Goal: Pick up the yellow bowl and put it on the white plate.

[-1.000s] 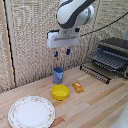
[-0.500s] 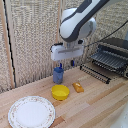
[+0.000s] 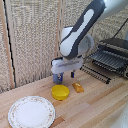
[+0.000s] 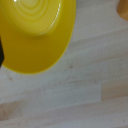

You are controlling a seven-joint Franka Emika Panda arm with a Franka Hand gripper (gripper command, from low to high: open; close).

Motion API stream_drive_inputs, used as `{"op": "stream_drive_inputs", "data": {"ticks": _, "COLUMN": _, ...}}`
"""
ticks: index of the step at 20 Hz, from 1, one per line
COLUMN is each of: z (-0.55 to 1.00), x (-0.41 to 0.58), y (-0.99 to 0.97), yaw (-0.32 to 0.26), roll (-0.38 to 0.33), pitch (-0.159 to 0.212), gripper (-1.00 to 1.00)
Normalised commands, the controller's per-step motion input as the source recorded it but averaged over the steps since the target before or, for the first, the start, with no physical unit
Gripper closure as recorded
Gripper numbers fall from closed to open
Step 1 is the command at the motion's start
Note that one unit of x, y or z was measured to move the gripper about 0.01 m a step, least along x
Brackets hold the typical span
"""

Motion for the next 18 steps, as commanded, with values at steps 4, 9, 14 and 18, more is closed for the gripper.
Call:
{"op": "stream_drive_inputs", "data": {"ticks": 4, "z": -0.53, "x": 0.106, "y": -0.05, "yaw": 0.087, "roll": -0.038, "pitch": -0.018, "gripper": -1.0}}
{"op": "stream_drive_inputs", "data": {"ticks": 9, "z": -0.39, "x": 0.069, "y": -0.03, "yaw": 0.076, "roll": -0.035, "pitch": -0.006, "gripper": 1.0}}
{"op": "stream_drive_inputs", "data": {"ticks": 14, "z": -0.12, "x": -0.001, "y": 0.01, "yaw": 0.015, "roll": -0.026, "pitch": 0.0, "gripper": 1.0}}
{"op": "stream_drive_inputs", "data": {"ticks": 18, "z": -0.02, "x": -0.007, "y": 0.0, "yaw": 0.0, "roll": -0.009, "pitch": -0.002, "gripper": 1.0}}
